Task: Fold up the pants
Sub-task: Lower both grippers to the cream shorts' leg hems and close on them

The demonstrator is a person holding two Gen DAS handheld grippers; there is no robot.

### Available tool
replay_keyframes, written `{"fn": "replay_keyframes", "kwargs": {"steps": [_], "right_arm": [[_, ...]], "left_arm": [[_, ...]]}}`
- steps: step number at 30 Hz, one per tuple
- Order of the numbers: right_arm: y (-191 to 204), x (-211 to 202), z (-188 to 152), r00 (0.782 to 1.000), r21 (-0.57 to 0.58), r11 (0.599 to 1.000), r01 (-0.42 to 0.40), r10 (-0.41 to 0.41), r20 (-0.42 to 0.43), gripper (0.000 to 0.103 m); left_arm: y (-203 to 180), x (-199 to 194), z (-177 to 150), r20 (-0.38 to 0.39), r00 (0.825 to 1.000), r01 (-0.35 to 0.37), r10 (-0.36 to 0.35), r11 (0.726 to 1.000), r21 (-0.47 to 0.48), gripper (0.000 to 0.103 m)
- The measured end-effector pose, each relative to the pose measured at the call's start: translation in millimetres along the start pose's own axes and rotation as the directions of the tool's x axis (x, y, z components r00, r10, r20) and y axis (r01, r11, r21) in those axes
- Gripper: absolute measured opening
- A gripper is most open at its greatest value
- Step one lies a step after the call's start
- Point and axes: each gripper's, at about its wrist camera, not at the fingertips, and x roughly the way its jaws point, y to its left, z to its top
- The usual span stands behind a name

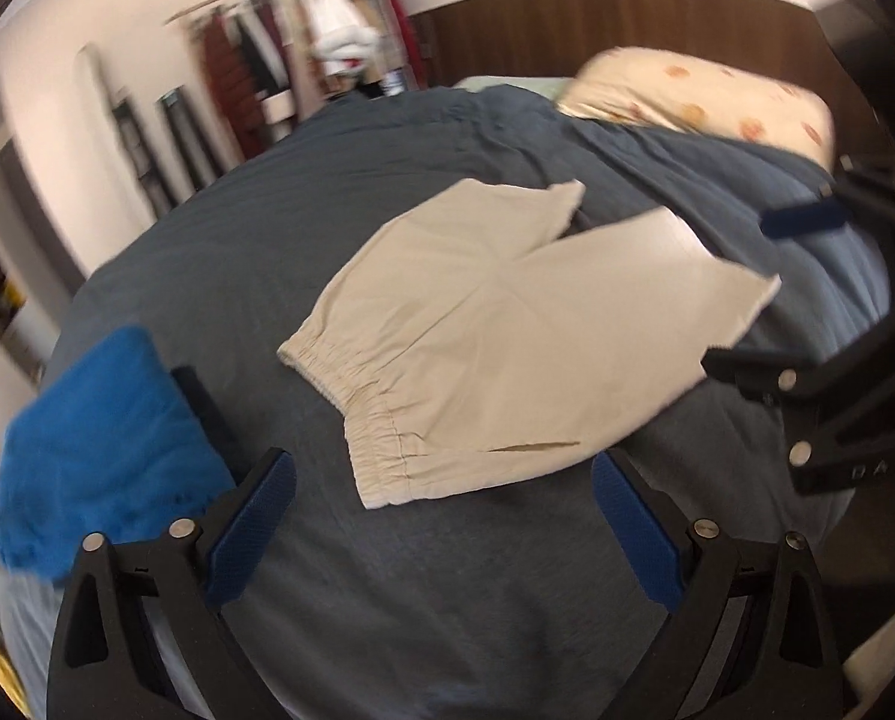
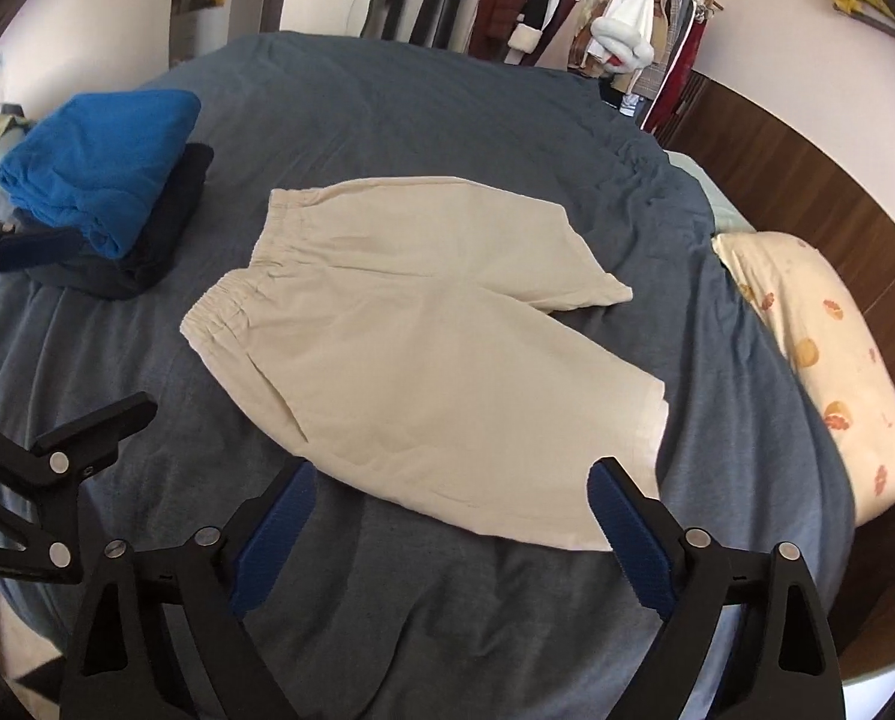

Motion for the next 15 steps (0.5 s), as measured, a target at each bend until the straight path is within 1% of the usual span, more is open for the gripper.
{"fn": "replay_keyframes", "kwargs": {"steps": [4, 6, 9, 11, 13, 15], "right_arm": [[12, 2, -3, 0.999, -0.037, 0.998, 0.047, -0.048, -0.022, 0.089], [16, 9, -7, 0.998, -0.069, 0.996, 0.049, -0.051, -0.037, 0.082], [20, 27, -14, 0.996, -0.115, 0.993, 0.034, -0.043, -0.072, 0.076], [18, 39, -19, 0.996, -0.133, 0.991, 0.019, -0.031, -0.088, 0.074], [14, 50, -22, 0.993, -0.129, 0.992, -0.001, -0.014, -0.115, 0.069], [10, 58, -25, 0.99, -0.124, 0.992, -0.015, -0.003, -0.143, 0.068]], "left_arm": [[-6, 16, -1, -0.015, 1.0, 0.027, -0.026, 0.996, 0.09, 0.096], [-10, 25, -4, -0.031, 0.999, 0.037, -0.034, 0.993, 0.114, 0.093], [-18, 43, -8, -0.08, 0.995, 0.063, -0.052, 0.986, 0.153, 0.087], [-22, 51, -12, -0.104, 0.993, 0.069, -0.051, 0.982, 0.174, 0.085], [-24, 60, -13, -0.135, 0.99, 0.069, -0.043, 0.978, 0.195, 0.081], [-23, 67, -14, -0.156, 0.987, 0.075, -0.043, 0.975, 0.207, 0.081]]}}
